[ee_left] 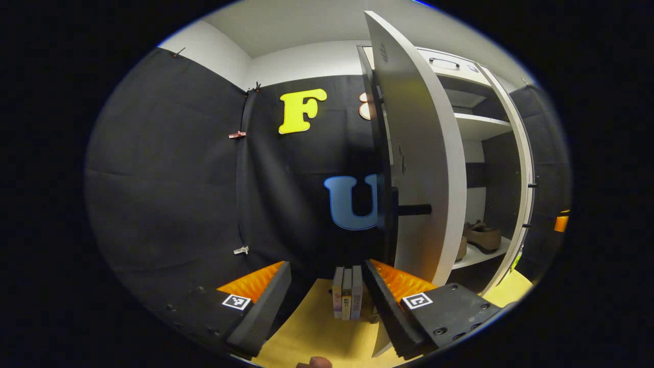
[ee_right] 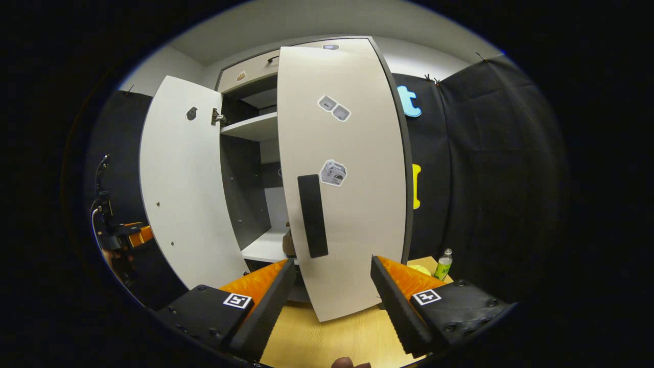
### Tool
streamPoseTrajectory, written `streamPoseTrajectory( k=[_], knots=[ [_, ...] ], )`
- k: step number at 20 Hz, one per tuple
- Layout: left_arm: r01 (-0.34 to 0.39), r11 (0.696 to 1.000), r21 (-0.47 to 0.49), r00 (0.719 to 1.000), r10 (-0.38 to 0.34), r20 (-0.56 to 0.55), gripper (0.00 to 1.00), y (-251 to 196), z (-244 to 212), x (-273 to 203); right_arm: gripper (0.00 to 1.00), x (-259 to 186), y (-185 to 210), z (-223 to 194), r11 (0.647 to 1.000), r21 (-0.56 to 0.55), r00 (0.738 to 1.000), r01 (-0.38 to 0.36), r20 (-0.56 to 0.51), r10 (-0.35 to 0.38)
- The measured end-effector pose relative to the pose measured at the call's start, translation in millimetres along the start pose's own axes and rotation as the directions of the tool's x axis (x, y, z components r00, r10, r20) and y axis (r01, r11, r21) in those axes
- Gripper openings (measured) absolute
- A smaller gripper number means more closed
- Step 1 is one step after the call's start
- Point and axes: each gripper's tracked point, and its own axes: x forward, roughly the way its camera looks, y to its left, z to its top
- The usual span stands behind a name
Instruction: Grab one shoe with the right hand and put it into the shoe cabinet, grab the other shoe with the left hand and put it into the shoe cabinet; then close the right door with the right hand and the left door with the left hand.
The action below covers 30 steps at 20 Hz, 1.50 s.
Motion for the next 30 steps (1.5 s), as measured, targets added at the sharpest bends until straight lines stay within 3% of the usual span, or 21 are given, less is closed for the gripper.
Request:
streamPoseTrajectory(
  k=[7, 21, 26, 30],
  knots=[
    [0.015, 1.0, -0.003, 1.0, -0.015, -0.019, 0.91, -28, 2, -13, 0.98, 0, 5, -1, 1.0, 0.004, 1.0, -0.023, 0.001, 0.023],
    [0.193, 0.981, -0.021, 0.981, -0.193, -0.016, 0.88, -144, 13, -13, 0.98, -8, -25, 13, 0.999, -0.001, 0.999, -0.033, 0.01, 0.033],
    [0.222, 0.975, 0.011, 0.974, -0.223, 0.044, 0.93, -184, 39, -11, 0.98, -6, -21, 20, 0.998, -0.028, 0.998, -0.058, 0.014, 0.058],
    [0.235, 0.972, -0.027, 0.972, -0.235, 0.016, 0.94, -196, 32, -18, 0.98, -10, -16, 27, 0.998, -0.022, 0.997, -0.066, 0.032, 0.067]
  ],
)
